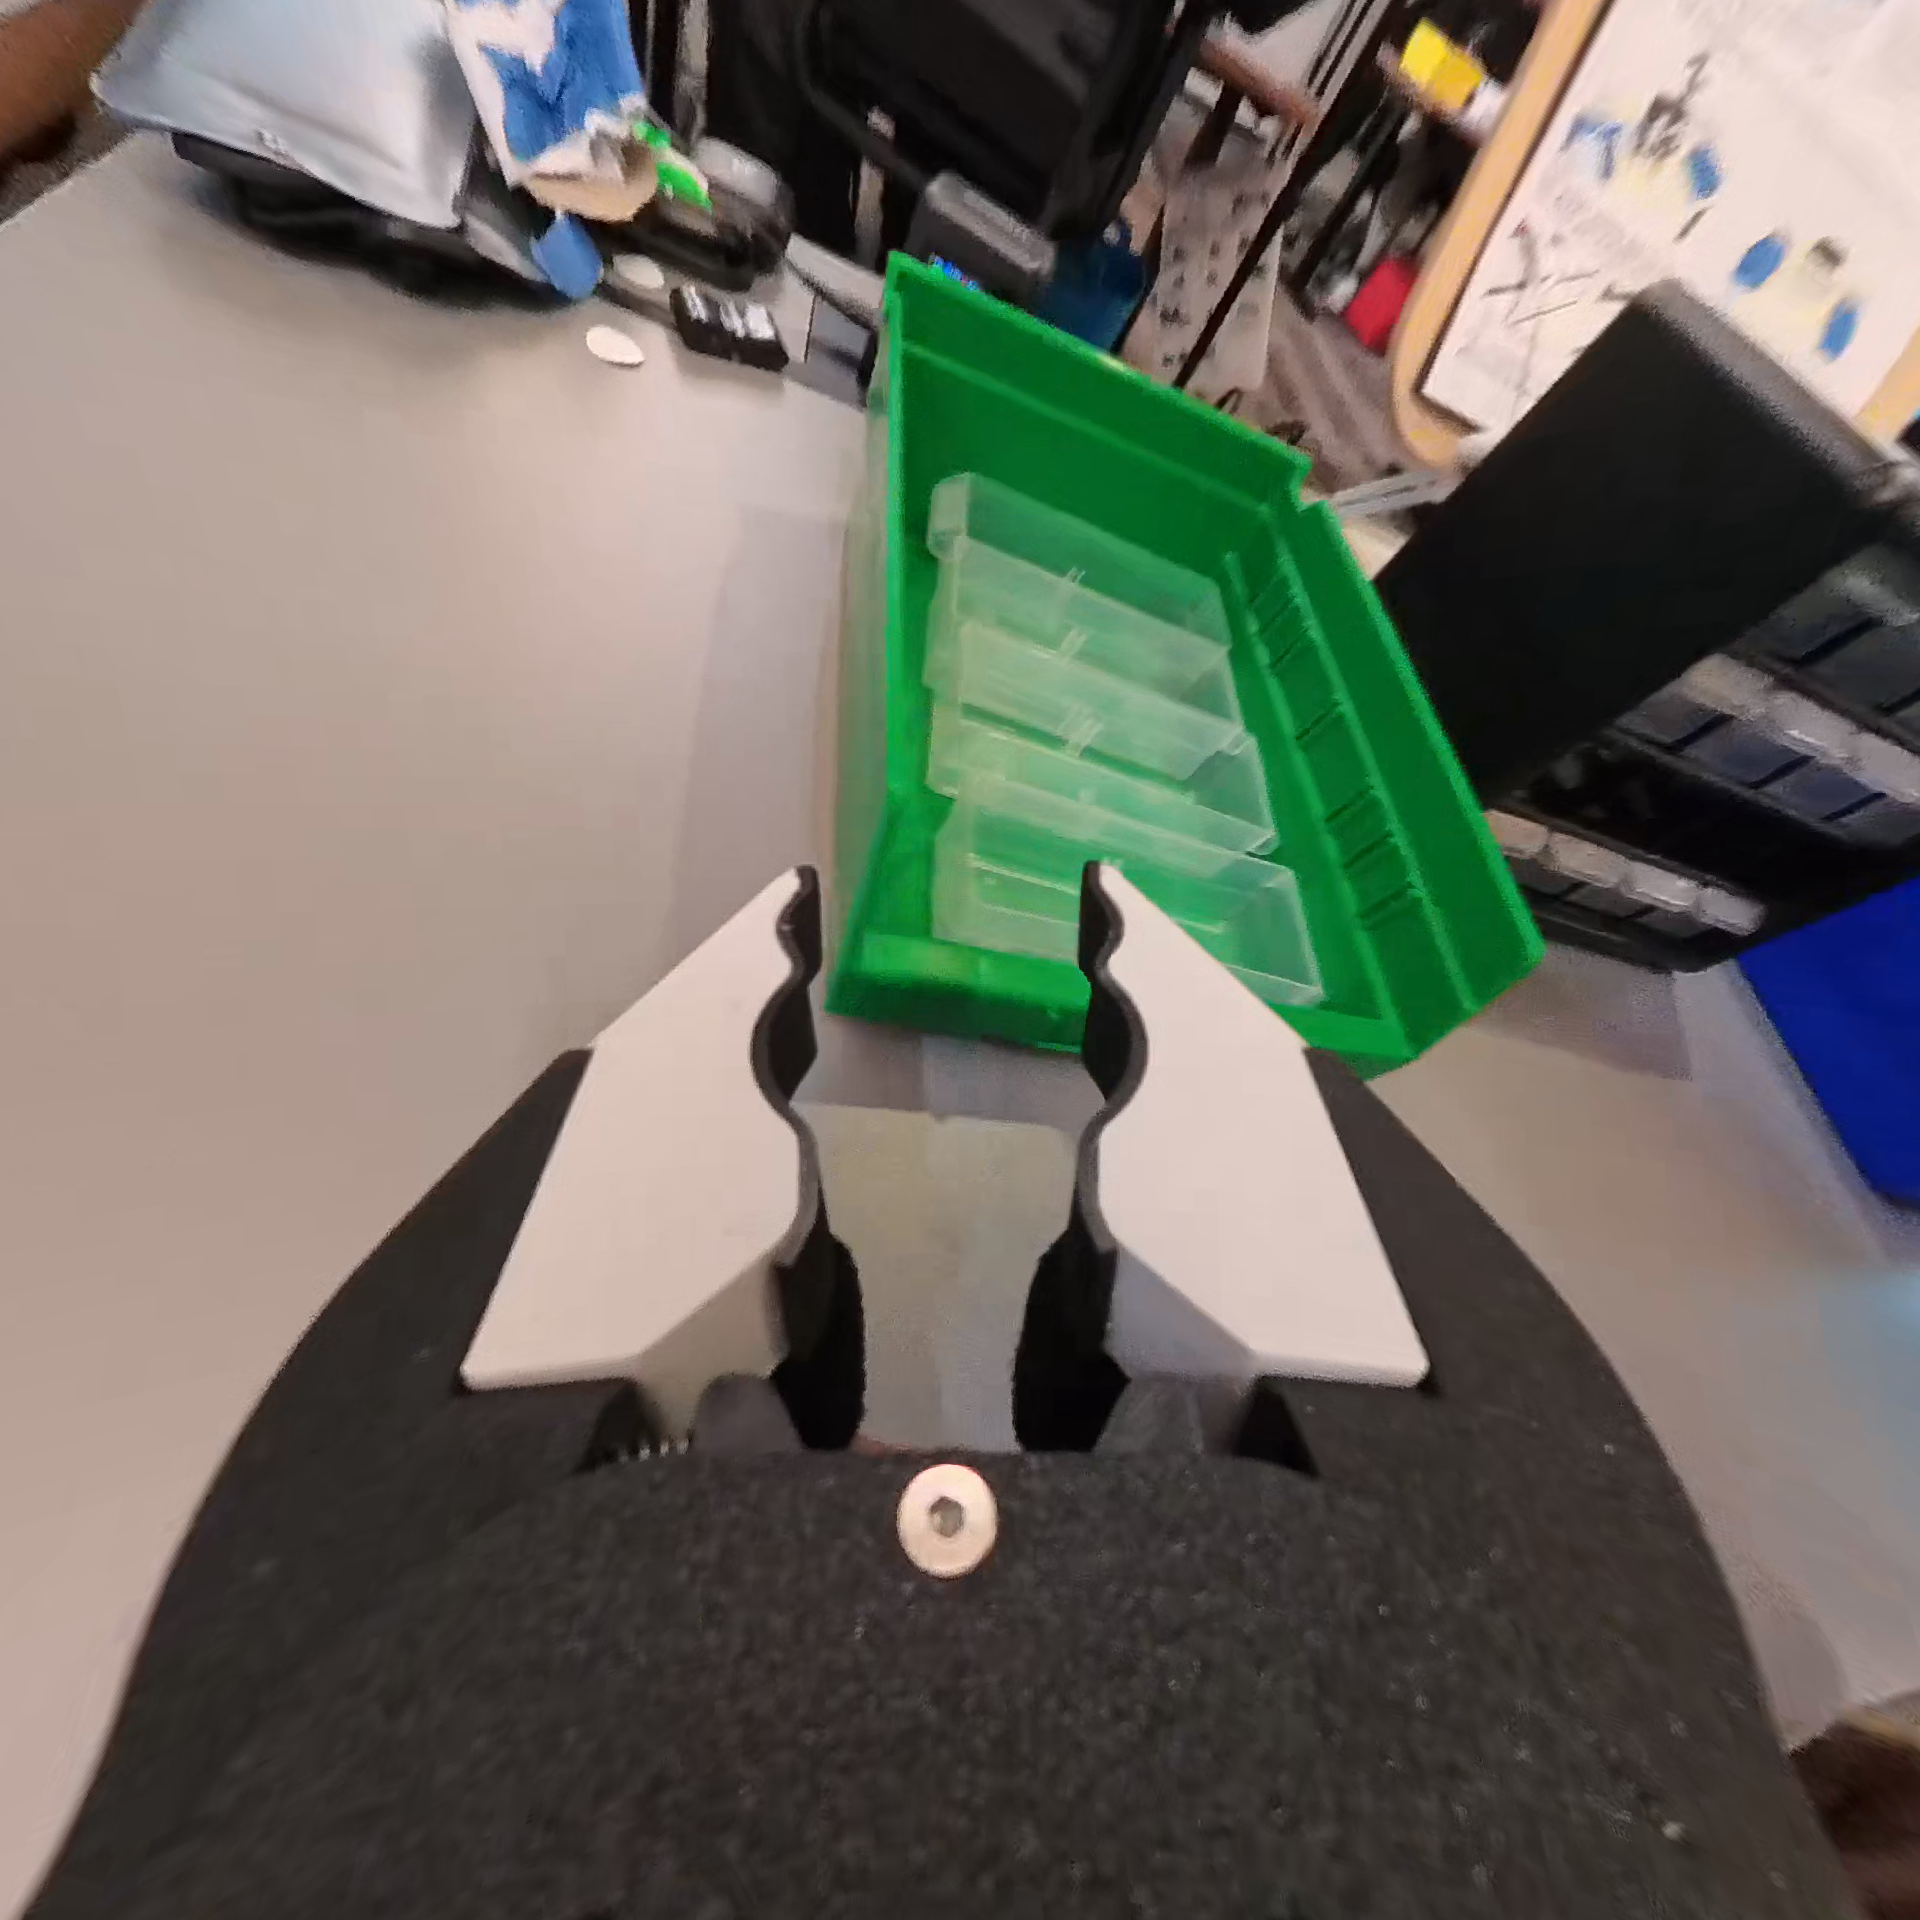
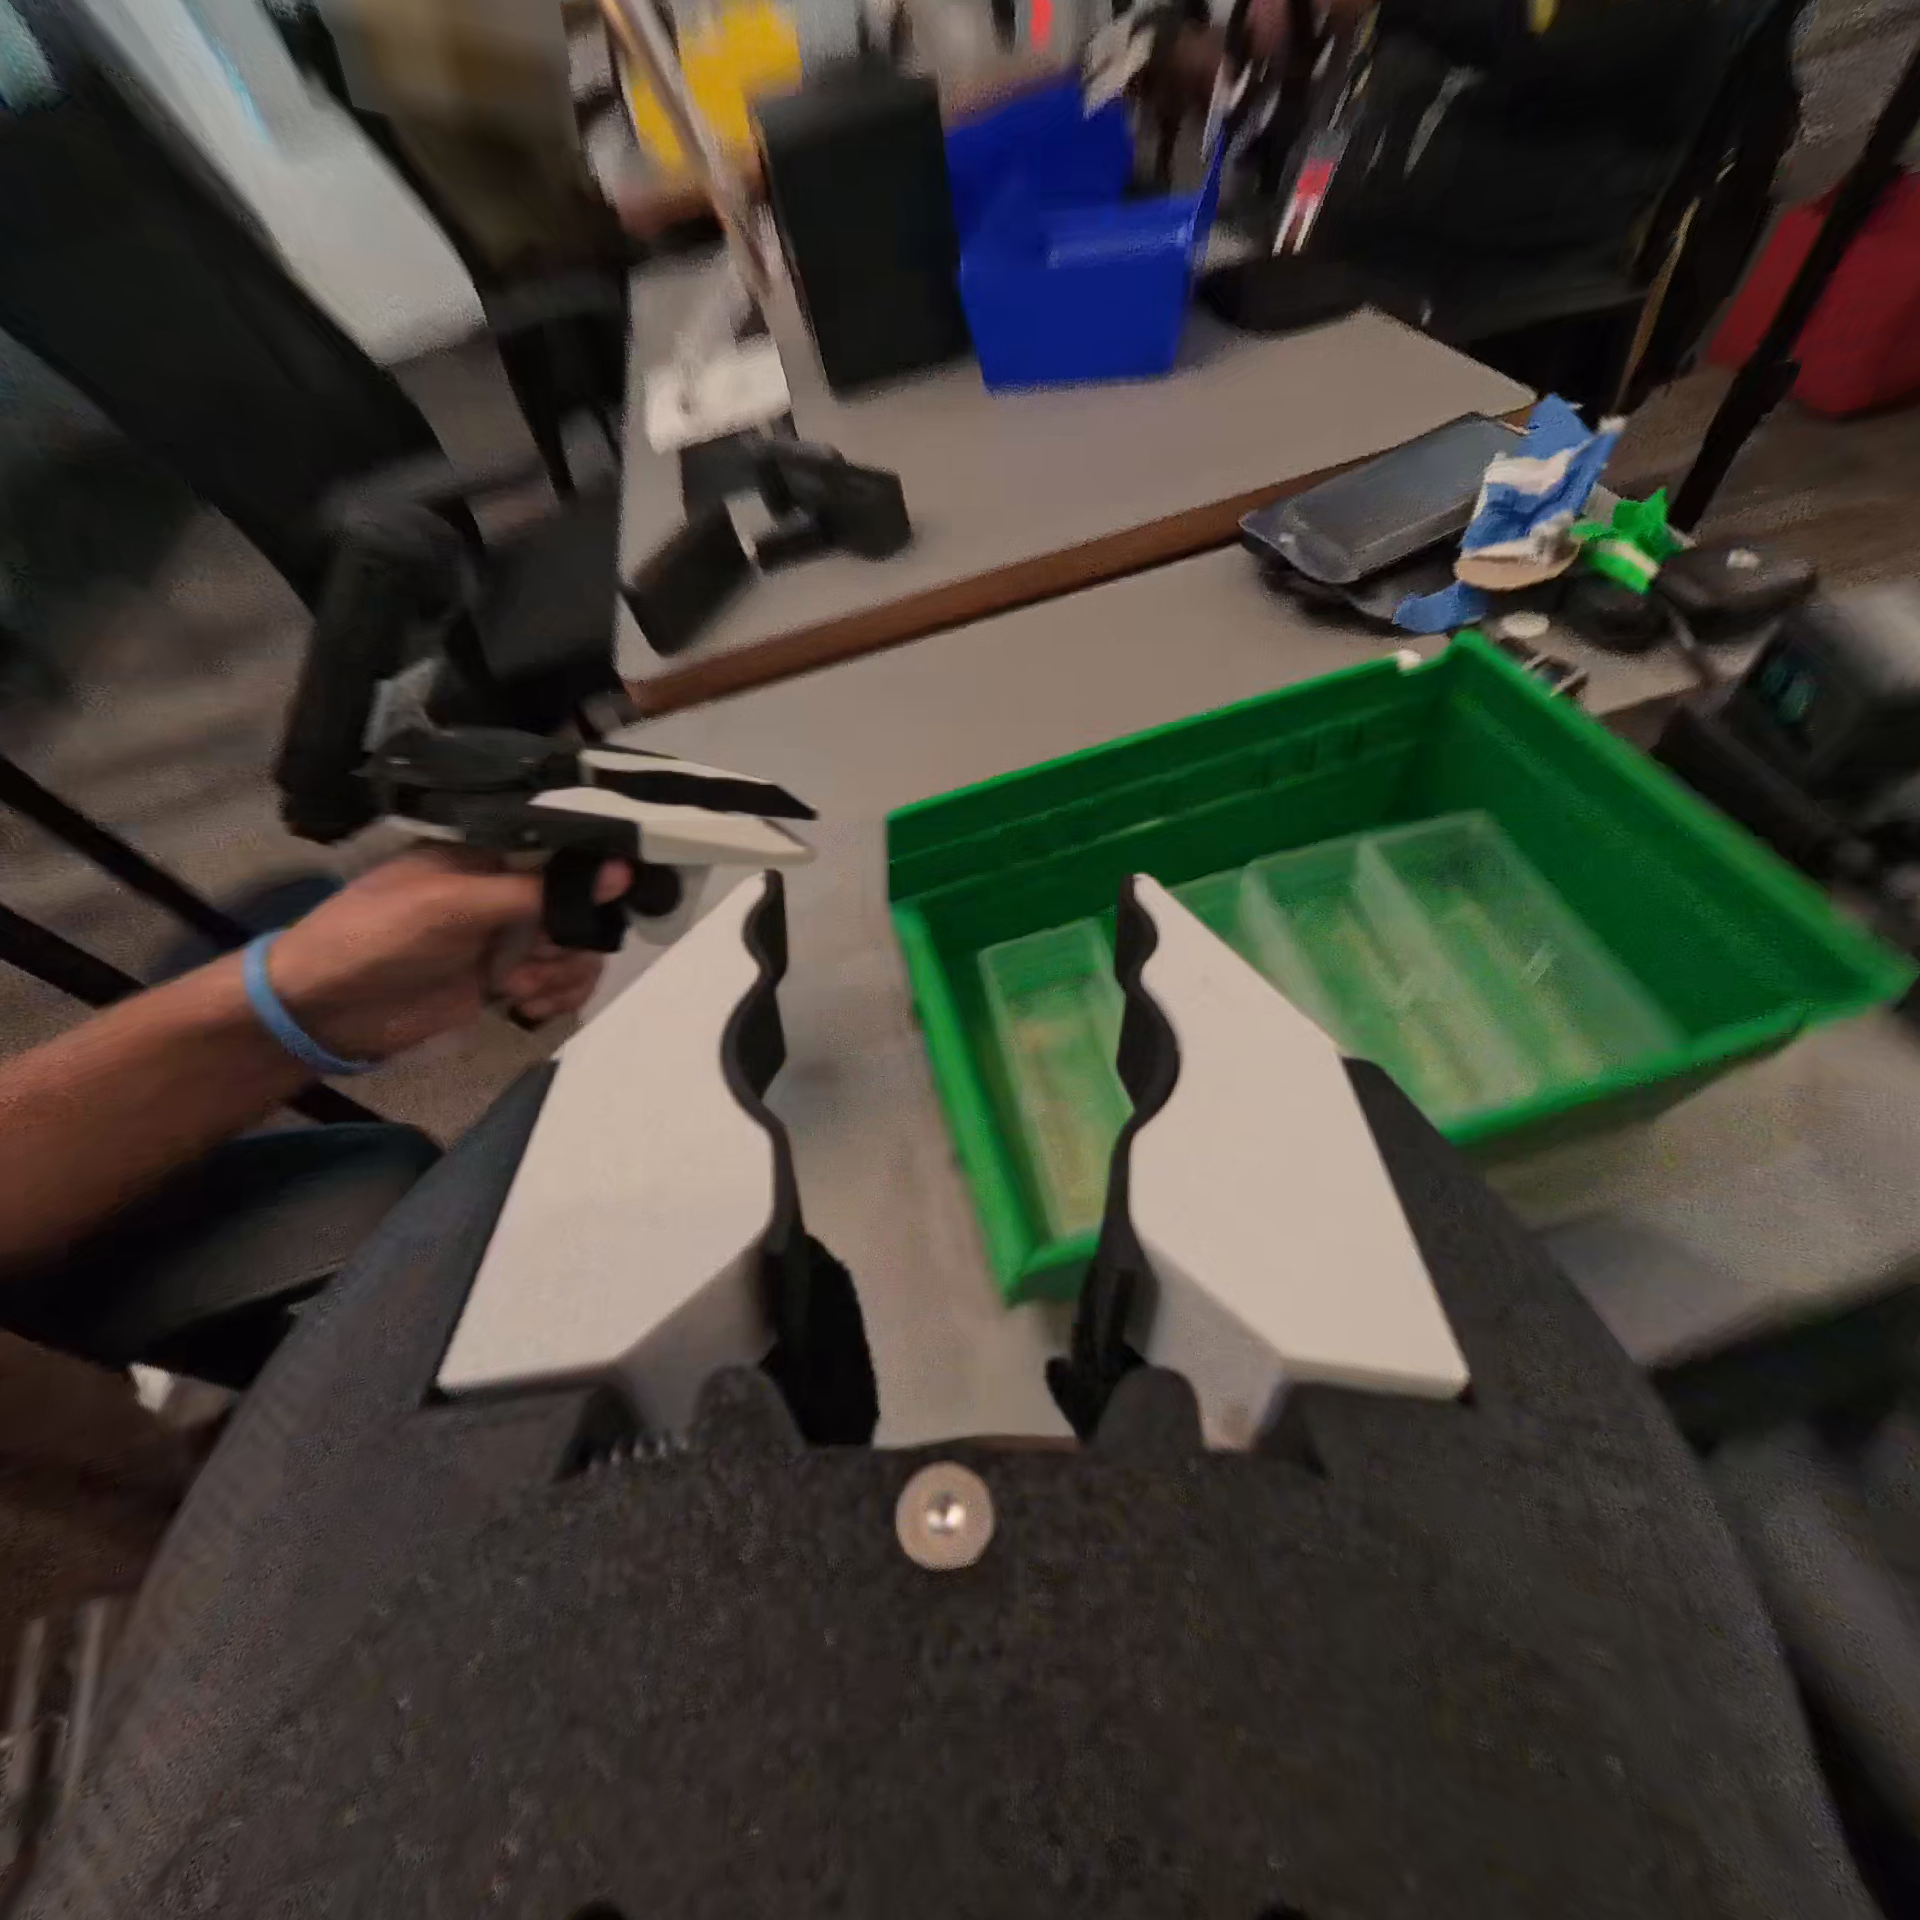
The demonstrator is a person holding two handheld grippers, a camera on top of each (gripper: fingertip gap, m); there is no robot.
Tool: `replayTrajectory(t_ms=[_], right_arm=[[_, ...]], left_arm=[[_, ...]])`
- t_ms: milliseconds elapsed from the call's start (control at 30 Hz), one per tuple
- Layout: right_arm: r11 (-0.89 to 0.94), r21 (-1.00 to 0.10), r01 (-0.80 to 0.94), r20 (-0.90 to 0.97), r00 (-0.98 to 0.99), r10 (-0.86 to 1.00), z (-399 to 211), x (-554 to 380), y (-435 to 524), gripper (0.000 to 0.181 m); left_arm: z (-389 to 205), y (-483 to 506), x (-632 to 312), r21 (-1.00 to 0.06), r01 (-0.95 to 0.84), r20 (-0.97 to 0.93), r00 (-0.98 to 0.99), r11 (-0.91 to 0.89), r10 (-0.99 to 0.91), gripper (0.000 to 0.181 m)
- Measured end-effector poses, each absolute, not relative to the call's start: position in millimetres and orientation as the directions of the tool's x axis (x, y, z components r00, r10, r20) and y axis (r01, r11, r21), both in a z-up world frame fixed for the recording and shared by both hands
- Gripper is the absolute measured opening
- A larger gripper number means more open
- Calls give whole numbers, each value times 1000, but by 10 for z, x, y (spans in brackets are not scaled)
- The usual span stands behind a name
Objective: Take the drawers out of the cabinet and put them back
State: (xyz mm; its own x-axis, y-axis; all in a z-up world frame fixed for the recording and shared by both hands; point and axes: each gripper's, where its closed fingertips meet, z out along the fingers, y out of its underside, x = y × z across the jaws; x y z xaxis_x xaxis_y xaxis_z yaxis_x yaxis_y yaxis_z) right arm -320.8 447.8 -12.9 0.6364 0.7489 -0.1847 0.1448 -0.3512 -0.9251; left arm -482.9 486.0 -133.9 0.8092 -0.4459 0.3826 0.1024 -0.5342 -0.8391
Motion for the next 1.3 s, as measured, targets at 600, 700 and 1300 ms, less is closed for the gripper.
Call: replayTrajectory(t_ms=[600, 700, 1300], right_arm=[[-274, -945, -181, -110, 960, -256, -1447, 565, 1693, 91], [-302, -928, -218, -146, 959, -242, -1582, 518, 1747, 102], [-348, -935, -71, -20, 989, -149, -1639, -104, 1868, 92]], left_arm=[[-1569, 4079, -4002, -913, -150, 94, 829, -380, -551, 85], [-1617, 4122, -3976, -910, -178, 69, 826, -375, -560, 83], [-1624, 4070, -3898, -889, -303, -26, 782, -343, -623, 76]])
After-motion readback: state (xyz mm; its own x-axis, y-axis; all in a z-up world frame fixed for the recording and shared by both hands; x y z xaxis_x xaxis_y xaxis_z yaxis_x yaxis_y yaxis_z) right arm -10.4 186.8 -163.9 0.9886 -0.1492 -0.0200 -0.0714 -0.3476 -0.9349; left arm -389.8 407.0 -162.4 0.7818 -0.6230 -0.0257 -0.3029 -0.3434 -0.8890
